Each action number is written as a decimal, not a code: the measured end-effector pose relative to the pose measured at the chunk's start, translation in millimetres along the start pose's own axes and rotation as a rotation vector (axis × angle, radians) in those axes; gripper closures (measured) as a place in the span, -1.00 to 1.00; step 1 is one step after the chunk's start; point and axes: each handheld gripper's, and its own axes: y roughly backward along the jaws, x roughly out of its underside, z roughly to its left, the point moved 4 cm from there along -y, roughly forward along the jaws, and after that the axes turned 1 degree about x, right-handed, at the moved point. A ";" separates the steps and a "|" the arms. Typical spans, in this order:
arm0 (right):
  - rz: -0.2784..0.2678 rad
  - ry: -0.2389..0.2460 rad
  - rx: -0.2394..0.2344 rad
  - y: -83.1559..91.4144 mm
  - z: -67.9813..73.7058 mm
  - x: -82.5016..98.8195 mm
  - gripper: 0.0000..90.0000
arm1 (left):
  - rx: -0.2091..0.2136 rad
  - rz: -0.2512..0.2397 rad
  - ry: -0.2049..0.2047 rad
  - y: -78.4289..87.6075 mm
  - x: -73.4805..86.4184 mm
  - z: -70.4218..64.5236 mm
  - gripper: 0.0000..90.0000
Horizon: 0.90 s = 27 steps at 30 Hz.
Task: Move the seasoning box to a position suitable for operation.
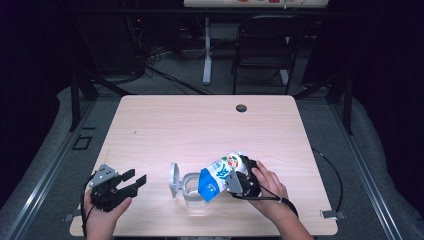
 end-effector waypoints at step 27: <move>0.017 0.096 0.054 -1.2 -2.2 -3.2 0.22 | -0.001 -0.002 -0.001 0.7 -0.4 0.1 0.11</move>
